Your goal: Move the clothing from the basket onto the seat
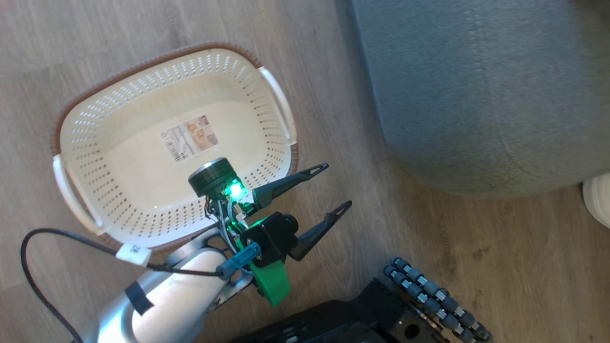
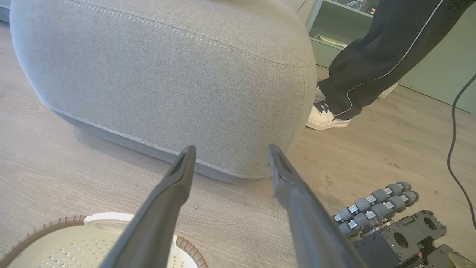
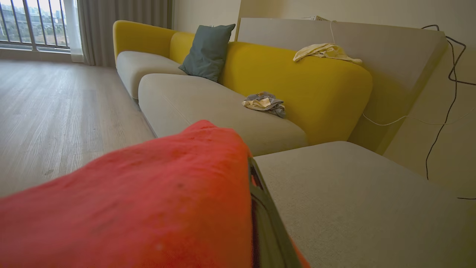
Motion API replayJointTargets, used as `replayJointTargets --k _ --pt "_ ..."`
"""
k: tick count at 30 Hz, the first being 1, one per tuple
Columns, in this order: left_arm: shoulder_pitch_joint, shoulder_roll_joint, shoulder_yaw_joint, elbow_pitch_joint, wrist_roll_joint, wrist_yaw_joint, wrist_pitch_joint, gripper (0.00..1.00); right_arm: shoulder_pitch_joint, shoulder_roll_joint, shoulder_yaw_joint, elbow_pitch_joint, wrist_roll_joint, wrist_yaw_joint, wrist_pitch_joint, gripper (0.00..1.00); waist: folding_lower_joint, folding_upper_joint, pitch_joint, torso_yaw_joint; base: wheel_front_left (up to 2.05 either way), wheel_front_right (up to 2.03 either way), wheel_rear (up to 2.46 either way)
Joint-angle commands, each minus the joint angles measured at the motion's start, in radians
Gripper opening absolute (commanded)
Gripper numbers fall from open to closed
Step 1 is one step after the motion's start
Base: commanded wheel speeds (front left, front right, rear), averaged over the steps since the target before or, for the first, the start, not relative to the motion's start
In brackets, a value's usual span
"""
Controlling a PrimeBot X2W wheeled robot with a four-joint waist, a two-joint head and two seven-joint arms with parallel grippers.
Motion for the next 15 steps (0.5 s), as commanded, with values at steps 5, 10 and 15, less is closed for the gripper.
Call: replayJointTargets --k 5,10,15 --pt "0.007 0.0 0.02 -0.034 0.01 -0.001 -0.005 1.0 -0.064 -0.031 0.029 0.097 -0.083 0.0 -0.004 0.0 -0.0001 0.0001 0.022 0.032 0.0 0.0 0.0" --pt "0.0 -0.007 0.025 -0.035 0.014 -0.001 -0.005 1.0 -0.121 -0.014 0.05 0.286 -0.125 0.0 0.067 0.0 -0.0001 0.0001 0.036 0.061 0.0 0.0 0.0" --pt "-0.005 -0.018 0.032 -0.034 0.016 -0.001 -0.005 1.0 -0.139 0.004 0.081 0.356 -0.137 0.0 0.072 0.0 -0.0001 0.0001 0.041 0.074 0.0 0.0 0.0"
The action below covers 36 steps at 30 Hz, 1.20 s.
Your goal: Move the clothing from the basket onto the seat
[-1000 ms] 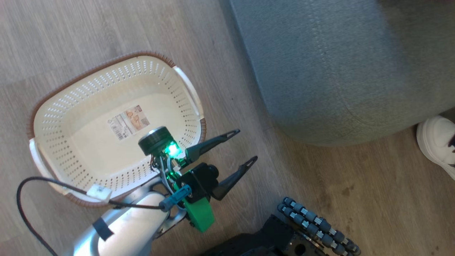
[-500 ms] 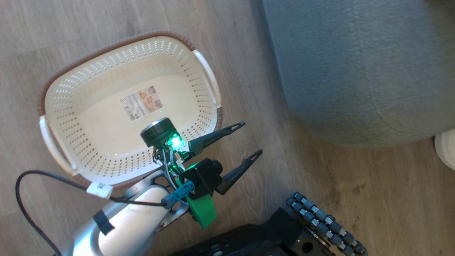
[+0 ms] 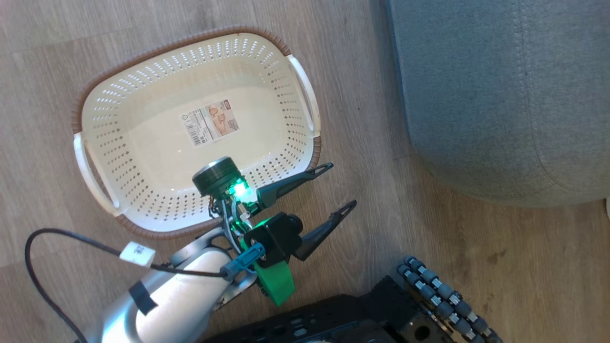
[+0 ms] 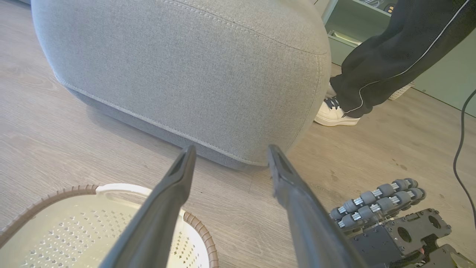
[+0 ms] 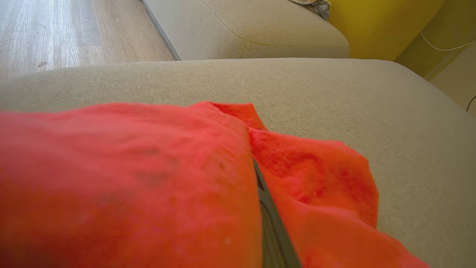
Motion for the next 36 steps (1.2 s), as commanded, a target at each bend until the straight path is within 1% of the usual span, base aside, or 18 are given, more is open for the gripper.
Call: replayJointTargets --k 1,6,7,8,16,21,24,29,30,34,36 --pt "-0.004 -0.009 0.027 -0.029 0.009 -0.001 -0.005 1.0 -0.008 -0.009 0.01 -0.005 0.0 0.0 -0.006 0.0 0.0 0.0 0.0 0.004 0.0 0.0 0.0" --pt "-0.003 -0.011 0.032 -0.025 0.007 -0.001 -0.005 1.0 -0.004 -0.008 0.035 0.022 0.013 0.0 -0.008 0.0 0.0 0.0 -0.007 0.006 0.0 0.0 0.0" --pt "-0.003 -0.011 0.032 -0.023 0.007 -0.001 -0.005 1.0 -0.003 -0.014 0.038 0.022 0.008 0.0 -0.022 0.34 0.0 0.0 -0.009 0.005 0.0 0.0 0.0" --pt "-0.003 -0.012 0.032 -0.022 0.007 -0.001 -0.005 1.0 -0.003 -0.015 0.038 0.025 0.009 0.0 -0.03 0.99 0.0 0.0 -0.013 0.004 0.0 0.0 0.0" --pt "0.005 -0.031 0.024 -0.015 0.003 -0.001 -0.005 1.0 0.015 -0.014 0.051 0.049 0.025 0.0 -0.03 1.0 0.0 0.0 -0.071 -0.01 0.0 0.0 0.0" --pt "0.02 -0.047 0.017 -0.011 -0.005 -0.001 -0.005 1.0 0.051 -0.002 0.101 0.057 0.018 0.0 -0.01 1.0 0.0 0.0 -0.132 -0.02 0.0 0.0 0.0" --pt "0.031 -0.063 0.026 -0.008 -0.009 -0.001 -0.005 1.0 0.077 0.0 0.135 0.059 0.02 0.0 0.006 1.0 0.0 0.0 -0.173 -0.021 0.0 0.0 0.0" --pt "0.055 -0.094 0.048 -0.002 -0.013 -0.001 -0.005 1.0 0.117 0.012 0.203 0.045 0.043 0.0 0.002 1.0 0.0 0.0 -0.25 -0.021 0.0 0.0 0.0" --pt "0.055 -0.094 0.048 -0.002 -0.013 -0.001 -0.005 1.0 0.117 0.012 0.203 0.045 0.043 0.0 0.002 1.0 0.0 0.0 -0.25 -0.021 0.0 0.0 0.0" --pt "0.083 -0.12 0.062 0.004 -0.016 -0.001 -0.005 1.0 0.168 0.029 0.276 -0.004 0.093 0.0 -0.015 1.0 0.0 0.0 -0.321 -0.014 0.0 0.0 0.0" --pt "0.1 -0.132 0.072 0.006 -0.017 -0.001 -0.005 1.0 0.202 0.039 0.317 -0.042 0.145 0.0 -0.015 1.0 0.0 0.0 -0.356 -0.01 0.0 0.0 0.0"
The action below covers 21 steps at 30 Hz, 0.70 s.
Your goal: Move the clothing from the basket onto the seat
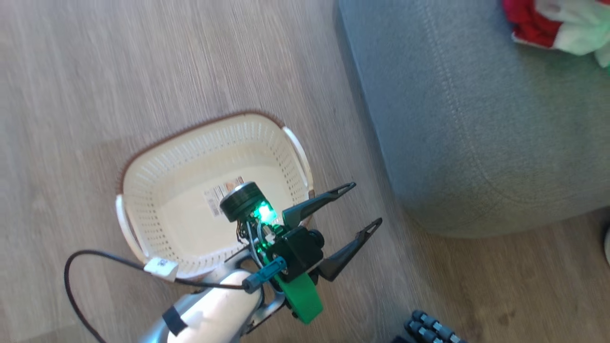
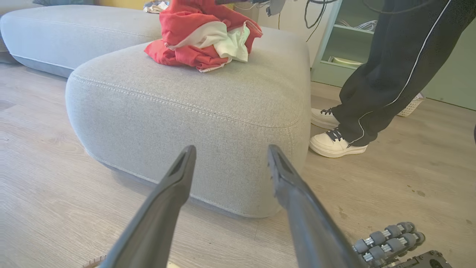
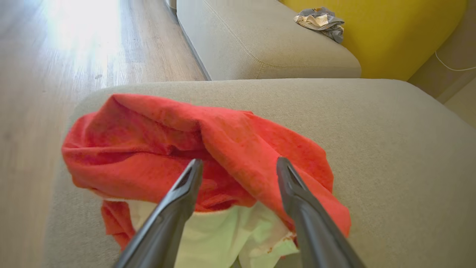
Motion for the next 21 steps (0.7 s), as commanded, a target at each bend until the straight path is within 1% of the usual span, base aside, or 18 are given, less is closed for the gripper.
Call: replayJointTargets --k 1,3,6,11,14,16,19,21 --pt "0.007 -0.009 0.031 -0.026 -0.006 -0.001 -0.005 1.0 0.025 -0.005 0.019 -0.035 0.017 0.0 -0.007 1.0 0.0001 0.0 -0.048 0.008 0.0 0.0 0.0" --pt "0.022 -0.018 0.039 -0.025 -0.005 -0.001 -0.005 1.0 0.068 -0.018 0.073 -0.094 0.07 0.0 -0.011 1.0 0.0001 0.0 -0.082 0.017 0.0 0.0 0.0" --pt "0.044 -0.035 0.056 -0.026 -0.008 -0.001 -0.005 1.0 0.142 -0.066 0.134 -0.199 0.143 0.0 -0.045 1.0 0.0001 0.0 -0.132 0.042 0.0 0.0 0.0" --pt "0.092 -0.053 0.143 -0.036 -0.01 -0.001 -0.005 1.0 0.277 -0.106 0.198 -0.385 0.25 0.0 -0.072 1.0 0.0001 0.0 -0.194 0.073 0.0 0.0 0.0" --pt "0.119 -0.058 0.191 -0.038 -0.003 -0.001 -0.005 1.0 0.347 -0.119 0.192 -0.504 0.294 0.0 -0.075 1.0 0.0001 0.0 -0.224 0.096 0.0 0.0 0.0" --pt "0.134 -0.067 0.23 -0.04 0.0 -0.001 -0.005 1.0 0.396 -0.117 0.17 -0.586 0.313 0.0 -0.075 1.0 0.0001 0.0 -0.243 0.117 0.0 0.0 0.0" --pt "0.16 -0.085 0.297 -0.039 0.003 0.002 -0.005 1.0 0.472 -0.1 0.139 -0.702 0.324 0.0 -0.075 1.0 0.0001 0.0 -0.273 0.148 0.0 0.0 0.0" --pt "0.18 -0.099 0.346 -0.042 0.002 0.012 -0.005 1.0 0.519 -0.074 0.136 -0.784 0.32 0.0 -0.075 1.0 0.0001 0.0 -0.289 0.163 0.0 0.0 0.0"
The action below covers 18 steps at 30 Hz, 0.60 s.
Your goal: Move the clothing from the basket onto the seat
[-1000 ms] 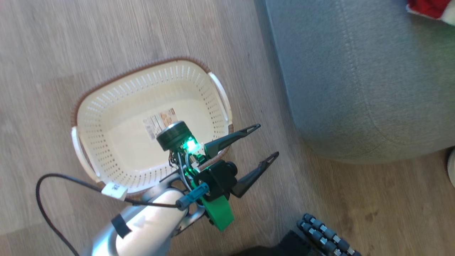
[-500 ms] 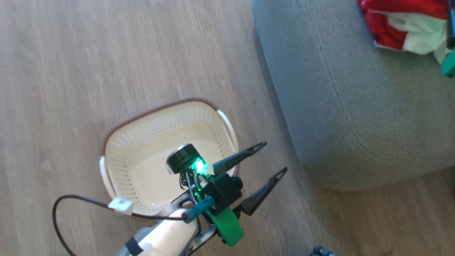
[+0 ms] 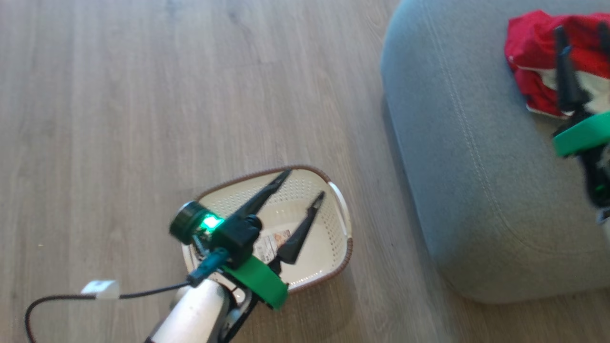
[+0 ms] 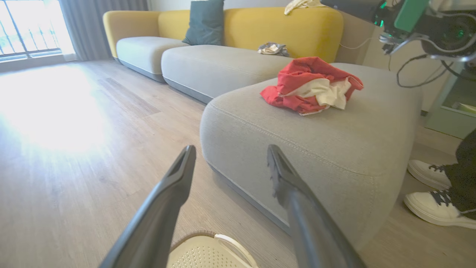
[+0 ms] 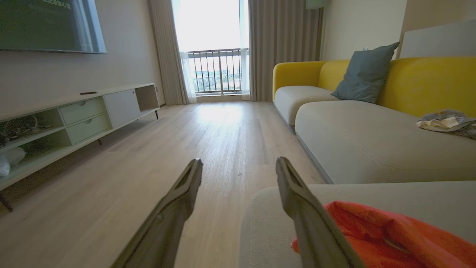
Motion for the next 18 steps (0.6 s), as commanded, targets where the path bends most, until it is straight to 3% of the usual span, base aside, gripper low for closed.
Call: replayJointTargets --k 1,6,11,18 --pt "0.001 -0.014 0.067 -0.039 0.003 0.015 -0.005 1.0 0.039 0.013 0.008 -0.085 -0.006 0.0 -0.009 1.0 0.0001 -0.0001 -0.035 0.036 0.0 0.0 0.0" --pt "0.023 -0.034 0.178 -0.054 0.004 0.043 -0.005 1.0 0.14 0.074 0.005 -0.227 -0.05 0.0 -0.009 1.0 0.0001 -0.0001 -0.06 0.077 0.0 0.0 0.0" --pt "0.038 -0.043 0.275 -0.075 0.009 0.098 -0.005 1.0 0.249 0.133 -0.004 -0.317 -0.163 0.0 -0.009 1.0 0.0001 -0.0001 -0.084 0.118 0.0 0.0 0.0" --pt "0.055 -0.044 0.325 -0.094 -0.01 0.182 -0.005 1.0 0.367 0.226 -0.036 -0.375 -0.227 0.0 -0.009 1.0 0.0001 -0.0001 -0.093 0.162 0.0 0.0 0.0"
